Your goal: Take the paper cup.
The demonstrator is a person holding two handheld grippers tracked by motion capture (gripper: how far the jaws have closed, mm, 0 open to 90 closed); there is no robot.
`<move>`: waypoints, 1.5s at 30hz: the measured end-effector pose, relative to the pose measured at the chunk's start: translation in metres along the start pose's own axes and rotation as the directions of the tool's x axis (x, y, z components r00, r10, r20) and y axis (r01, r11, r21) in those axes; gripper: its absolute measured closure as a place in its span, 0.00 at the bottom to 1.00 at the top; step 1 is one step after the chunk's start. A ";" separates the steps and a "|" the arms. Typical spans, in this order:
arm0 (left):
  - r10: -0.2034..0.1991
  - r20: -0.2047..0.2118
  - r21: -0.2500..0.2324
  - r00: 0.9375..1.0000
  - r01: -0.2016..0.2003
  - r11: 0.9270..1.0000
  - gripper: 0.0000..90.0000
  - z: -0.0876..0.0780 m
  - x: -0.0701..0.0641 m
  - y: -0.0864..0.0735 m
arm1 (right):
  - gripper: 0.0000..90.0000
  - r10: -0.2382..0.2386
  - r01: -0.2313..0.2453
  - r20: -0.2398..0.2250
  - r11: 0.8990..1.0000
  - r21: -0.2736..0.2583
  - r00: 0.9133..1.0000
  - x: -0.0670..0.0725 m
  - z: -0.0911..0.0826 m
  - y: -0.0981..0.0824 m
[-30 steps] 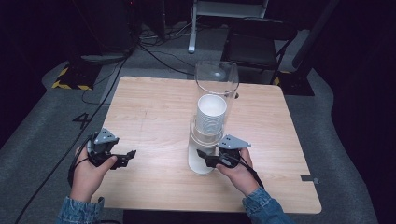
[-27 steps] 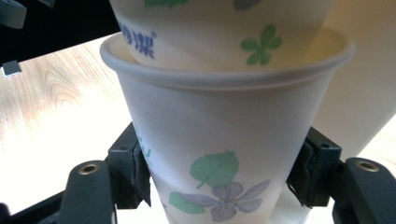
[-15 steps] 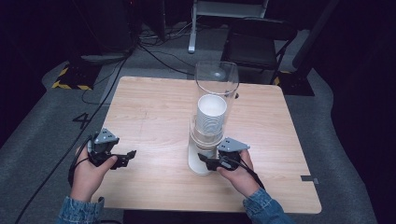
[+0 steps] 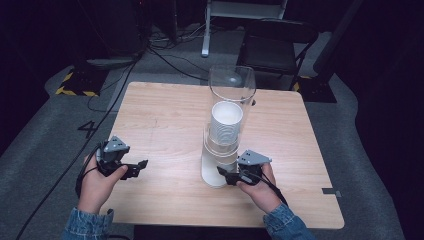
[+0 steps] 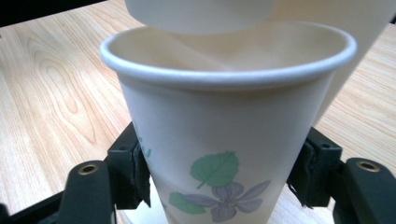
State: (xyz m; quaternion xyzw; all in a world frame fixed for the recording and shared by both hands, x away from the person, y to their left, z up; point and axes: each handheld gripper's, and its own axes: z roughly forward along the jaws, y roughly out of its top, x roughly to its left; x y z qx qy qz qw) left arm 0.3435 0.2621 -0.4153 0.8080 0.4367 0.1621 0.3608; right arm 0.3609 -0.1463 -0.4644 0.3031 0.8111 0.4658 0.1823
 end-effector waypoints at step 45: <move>0.015 0.001 0.010 1.000 -0.015 1.000 0.19 0.004 -0.002 -0.002 | 0.37 0.203 -0.183 0.244 0.978 -0.105 0.948 -0.094 -0.065 0.002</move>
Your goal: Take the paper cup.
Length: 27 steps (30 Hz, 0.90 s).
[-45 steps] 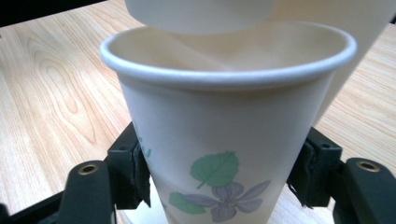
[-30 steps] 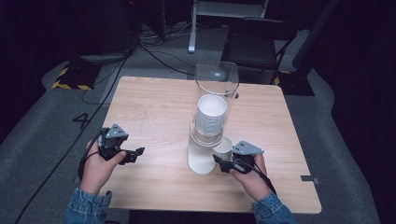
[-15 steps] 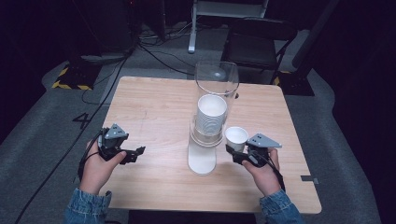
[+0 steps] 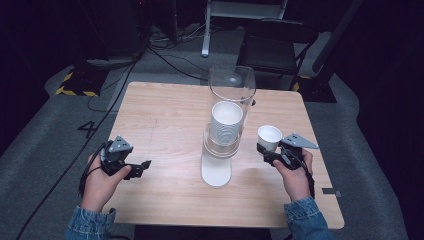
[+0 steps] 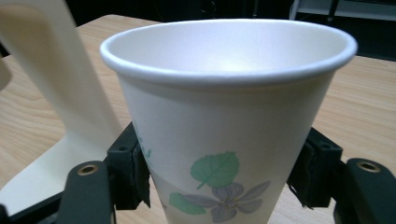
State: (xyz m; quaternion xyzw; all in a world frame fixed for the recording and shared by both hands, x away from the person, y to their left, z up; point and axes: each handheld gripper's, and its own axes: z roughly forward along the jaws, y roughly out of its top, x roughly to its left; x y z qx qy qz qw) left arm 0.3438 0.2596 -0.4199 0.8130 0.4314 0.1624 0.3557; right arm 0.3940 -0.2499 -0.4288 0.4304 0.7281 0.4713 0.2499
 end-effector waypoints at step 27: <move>-0.050 -0.061 0.012 0.997 0.051 0.999 0.20 -0.026 0.006 -0.031 | 0.36 0.029 -0.033 0.119 0.999 0.029 0.992 -0.050 0.047 -0.019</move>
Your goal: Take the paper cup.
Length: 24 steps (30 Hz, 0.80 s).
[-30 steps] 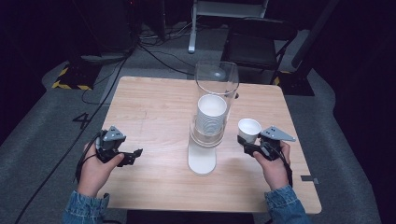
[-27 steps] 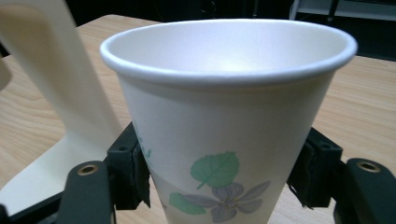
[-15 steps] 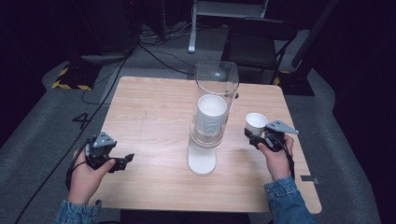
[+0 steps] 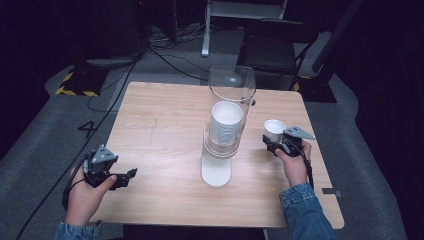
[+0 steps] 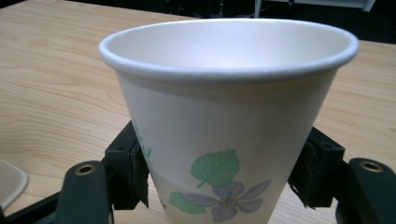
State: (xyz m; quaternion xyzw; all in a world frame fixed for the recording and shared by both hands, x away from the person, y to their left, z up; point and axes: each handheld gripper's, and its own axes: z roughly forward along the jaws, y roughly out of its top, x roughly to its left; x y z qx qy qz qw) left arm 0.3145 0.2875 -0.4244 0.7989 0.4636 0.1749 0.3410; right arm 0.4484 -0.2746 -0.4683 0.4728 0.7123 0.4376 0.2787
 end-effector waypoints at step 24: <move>0.005 0.014 0.008 1.000 -0.005 1.000 0.20 0.001 -0.001 0.000 | 0.35 0.016 -0.017 0.011 0.994 0.109 1.000 -0.007 0.012 -0.018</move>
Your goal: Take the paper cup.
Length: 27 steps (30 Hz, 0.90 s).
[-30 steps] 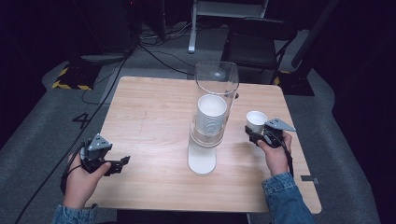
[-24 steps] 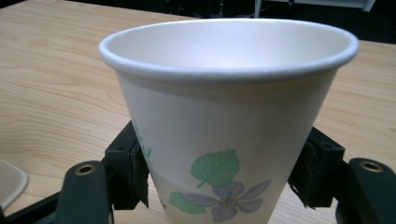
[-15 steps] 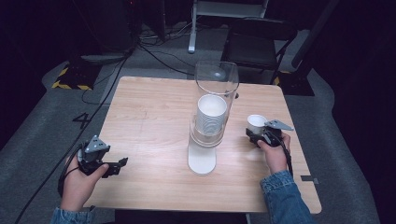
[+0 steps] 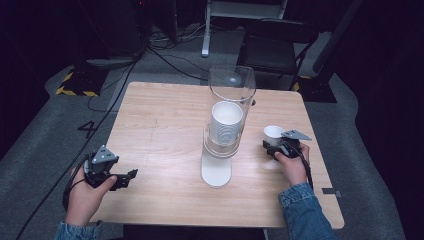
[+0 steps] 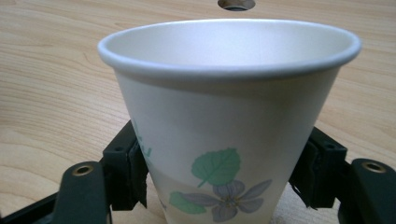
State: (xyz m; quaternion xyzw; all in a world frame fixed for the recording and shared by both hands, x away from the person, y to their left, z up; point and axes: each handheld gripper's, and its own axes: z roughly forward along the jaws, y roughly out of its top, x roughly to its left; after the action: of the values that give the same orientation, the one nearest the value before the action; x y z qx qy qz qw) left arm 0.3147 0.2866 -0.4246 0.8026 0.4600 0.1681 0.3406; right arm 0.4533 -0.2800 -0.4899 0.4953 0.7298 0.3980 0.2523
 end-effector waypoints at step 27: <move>0.011 0.012 -0.002 1.000 -0.011 1.000 0.20 0.004 -0.001 0.006 | 0.18 0.054 -0.052 -0.020 0.996 0.075 0.998 -0.001 -0.015 -0.009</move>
State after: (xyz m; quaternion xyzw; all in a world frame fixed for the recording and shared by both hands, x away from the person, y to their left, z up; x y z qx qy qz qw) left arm 0.3207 0.2823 -0.4236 0.8058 0.4532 0.1658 0.3432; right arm 0.4374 -0.2875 -0.4888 0.5190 0.7335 0.3827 0.2151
